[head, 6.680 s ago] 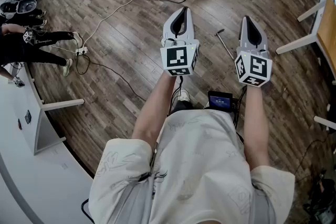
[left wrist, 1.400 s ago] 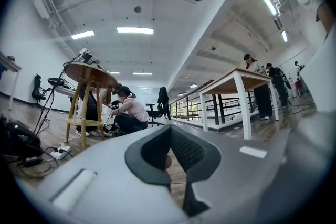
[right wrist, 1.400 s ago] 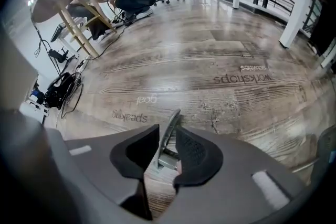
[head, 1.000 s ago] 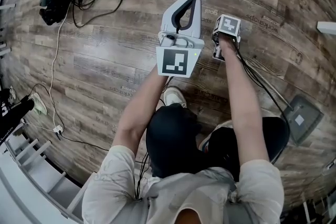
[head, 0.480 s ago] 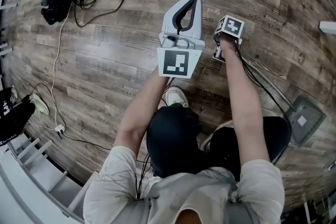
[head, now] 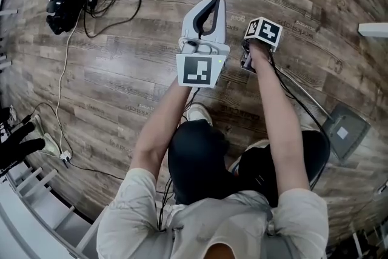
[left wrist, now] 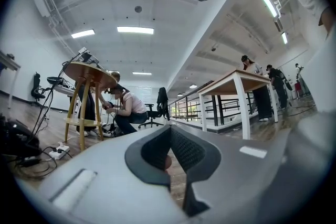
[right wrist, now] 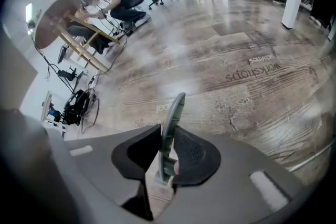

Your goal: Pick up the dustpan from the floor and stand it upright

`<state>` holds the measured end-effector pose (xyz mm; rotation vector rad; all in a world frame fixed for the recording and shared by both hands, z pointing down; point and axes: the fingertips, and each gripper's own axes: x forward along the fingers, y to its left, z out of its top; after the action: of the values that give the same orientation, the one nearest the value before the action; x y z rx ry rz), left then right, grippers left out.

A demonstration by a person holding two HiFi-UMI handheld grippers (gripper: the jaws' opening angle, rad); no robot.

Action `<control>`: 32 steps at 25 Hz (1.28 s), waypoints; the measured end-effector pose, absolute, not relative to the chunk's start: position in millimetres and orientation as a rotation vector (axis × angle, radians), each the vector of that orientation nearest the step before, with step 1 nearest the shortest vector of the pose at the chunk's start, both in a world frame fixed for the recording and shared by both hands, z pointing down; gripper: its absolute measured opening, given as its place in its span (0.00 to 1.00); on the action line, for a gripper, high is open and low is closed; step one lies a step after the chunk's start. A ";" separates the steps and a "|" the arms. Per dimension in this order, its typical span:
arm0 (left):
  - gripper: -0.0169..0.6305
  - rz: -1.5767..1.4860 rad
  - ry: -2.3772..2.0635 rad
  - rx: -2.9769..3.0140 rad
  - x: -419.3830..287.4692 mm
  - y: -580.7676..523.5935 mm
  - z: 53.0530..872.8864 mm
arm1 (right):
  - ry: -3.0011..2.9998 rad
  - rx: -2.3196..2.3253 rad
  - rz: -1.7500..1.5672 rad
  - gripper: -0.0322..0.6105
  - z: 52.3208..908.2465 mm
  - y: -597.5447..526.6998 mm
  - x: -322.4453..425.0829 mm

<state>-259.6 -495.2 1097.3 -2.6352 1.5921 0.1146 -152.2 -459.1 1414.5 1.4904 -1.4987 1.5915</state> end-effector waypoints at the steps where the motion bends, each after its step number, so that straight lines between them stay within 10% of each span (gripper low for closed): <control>1: 0.06 0.122 1.600 -2.632 -259.1 -494.8 1091.7 | -1.532 1.491 1.598 0.18 1400.5 -462.7 -153.2; 32: 0.06 0.193 1.749 -2.556 -242.1 -467.0 818.9 | -2.403 1.334 1.702 0.19 938.4 -467.2 -174.2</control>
<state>-242.1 -467.0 818.9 -2.5560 1.7492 0.1929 -174.2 -467.2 938.4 1.3342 -2.4032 1.7021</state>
